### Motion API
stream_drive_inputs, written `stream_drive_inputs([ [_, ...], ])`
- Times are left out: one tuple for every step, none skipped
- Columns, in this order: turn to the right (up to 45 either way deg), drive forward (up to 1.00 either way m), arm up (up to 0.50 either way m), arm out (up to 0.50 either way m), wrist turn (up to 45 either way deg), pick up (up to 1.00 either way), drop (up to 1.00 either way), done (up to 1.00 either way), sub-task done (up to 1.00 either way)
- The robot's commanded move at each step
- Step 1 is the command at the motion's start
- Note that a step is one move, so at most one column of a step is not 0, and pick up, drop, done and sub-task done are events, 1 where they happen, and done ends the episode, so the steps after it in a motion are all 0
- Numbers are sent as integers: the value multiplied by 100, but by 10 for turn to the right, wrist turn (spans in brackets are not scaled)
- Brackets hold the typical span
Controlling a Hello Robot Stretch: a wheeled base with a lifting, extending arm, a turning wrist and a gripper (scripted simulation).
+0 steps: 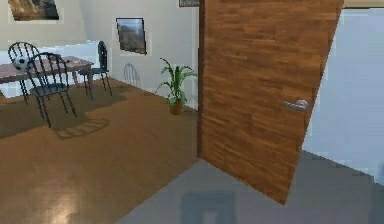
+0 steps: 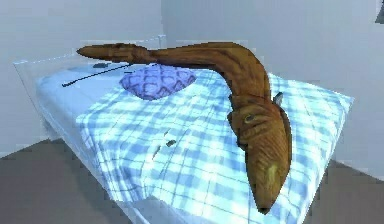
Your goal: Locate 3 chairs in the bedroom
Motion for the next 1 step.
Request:
stream_drive_inputs([
  [0, 25, 0, 0, 0, 0, 0, 0, 0],
])
